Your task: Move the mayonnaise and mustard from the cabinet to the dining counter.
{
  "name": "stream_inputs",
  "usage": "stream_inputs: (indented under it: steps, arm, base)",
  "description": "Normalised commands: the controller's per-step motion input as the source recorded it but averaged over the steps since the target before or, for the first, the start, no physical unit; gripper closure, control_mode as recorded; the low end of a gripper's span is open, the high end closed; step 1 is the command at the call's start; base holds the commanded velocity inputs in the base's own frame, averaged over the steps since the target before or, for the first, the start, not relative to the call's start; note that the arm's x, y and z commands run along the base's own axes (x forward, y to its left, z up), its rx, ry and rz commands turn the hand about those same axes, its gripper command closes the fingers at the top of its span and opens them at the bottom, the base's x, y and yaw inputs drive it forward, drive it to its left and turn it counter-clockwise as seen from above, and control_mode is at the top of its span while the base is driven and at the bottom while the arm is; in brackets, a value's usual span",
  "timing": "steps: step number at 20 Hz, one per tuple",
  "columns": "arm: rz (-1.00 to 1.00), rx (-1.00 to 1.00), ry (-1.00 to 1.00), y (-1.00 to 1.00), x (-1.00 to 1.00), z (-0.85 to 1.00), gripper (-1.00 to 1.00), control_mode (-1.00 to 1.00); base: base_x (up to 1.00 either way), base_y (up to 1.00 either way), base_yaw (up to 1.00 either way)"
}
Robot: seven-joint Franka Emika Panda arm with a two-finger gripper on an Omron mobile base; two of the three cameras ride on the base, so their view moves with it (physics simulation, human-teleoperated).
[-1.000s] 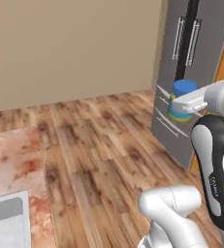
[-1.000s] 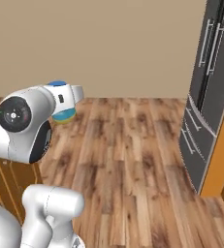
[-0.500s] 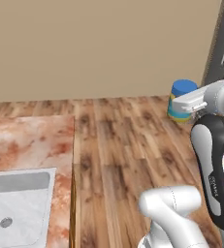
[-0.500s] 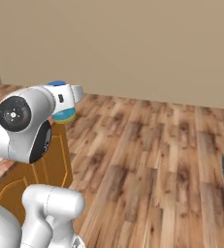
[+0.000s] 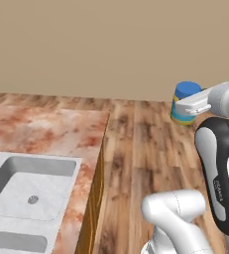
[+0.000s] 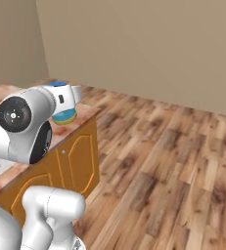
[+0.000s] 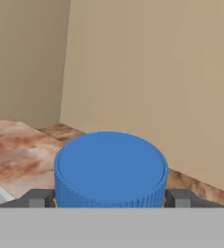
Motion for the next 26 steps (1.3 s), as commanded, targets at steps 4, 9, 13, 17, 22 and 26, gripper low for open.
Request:
stream_inputs:
  steps: [4,9,13,17,22,26]
  arm:
    - [0.0,0.0,0.0,0.0,0.0,0.0,1.0,1.0]
    - [0.0,0.0,0.0,0.0,0.0,0.0,1.0,1.0]
    - [0.0,0.0,0.0,0.0,0.0,0.0,1.0,1.0]
    - [0.0,0.0,0.0,0.0,0.0,0.0,1.0,1.0]
    - [0.0,0.0,0.0,0.0,0.0,0.0,1.0,1.0]
    - [0.0,0.0,0.0,0.0,0.0,0.0,1.0,1.0]
  base:
    - [0.18,-0.41,0.32]
    - [0.21,-0.54,0.32]
    - [0.29,-0.61,0.3]
    - [0.44,-0.46,0.25]
    - [0.39,-0.29,0.22]
    - [0.33,-0.26,0.22]
